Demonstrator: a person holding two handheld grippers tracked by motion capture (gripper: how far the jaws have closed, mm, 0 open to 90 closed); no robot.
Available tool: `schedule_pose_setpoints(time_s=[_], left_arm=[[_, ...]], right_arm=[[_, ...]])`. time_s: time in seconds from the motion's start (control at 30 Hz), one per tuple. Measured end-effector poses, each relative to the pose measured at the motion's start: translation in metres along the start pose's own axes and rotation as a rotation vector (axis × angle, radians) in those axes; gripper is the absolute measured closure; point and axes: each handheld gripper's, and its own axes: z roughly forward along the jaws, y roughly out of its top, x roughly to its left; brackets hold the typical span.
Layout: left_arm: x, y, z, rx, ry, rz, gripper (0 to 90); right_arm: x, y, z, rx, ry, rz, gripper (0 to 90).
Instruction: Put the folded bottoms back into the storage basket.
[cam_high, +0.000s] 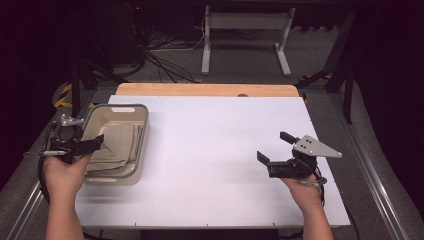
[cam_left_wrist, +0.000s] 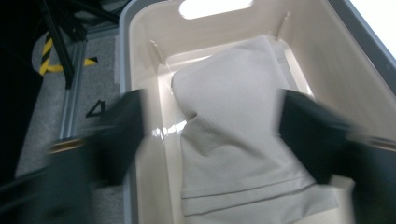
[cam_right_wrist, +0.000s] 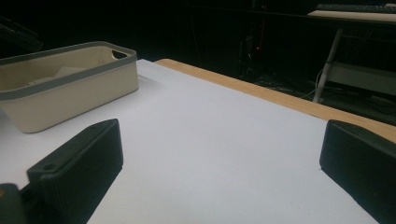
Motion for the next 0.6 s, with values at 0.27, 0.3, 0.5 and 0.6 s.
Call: schedule_pose_setpoints(time_s=[0.27,0.3,0.5,0.6], left_arm=[[-0.003,0.02,0.028,0.205,-0.027,0.096,89.6],[-0.002,0.022,0.031,0.221,-0.035,0.098,89.7],[0.0,0.028,0.051,0.317,-0.038,0.104,89.7],[0.0,0.028,0.058,0.344,-0.031,0.109,89.7]], right_arm=[[0.002,0.0,0.002,0.007,0.004,-0.002,0.2],[0.002,0.0,0.002,0.008,0.005,-0.004,0.2],[0.002,0.0,0.002,0.007,0.006,-0.001,0.2],[0.002,0.0,0.001,0.007,0.008,-0.003,0.2]])
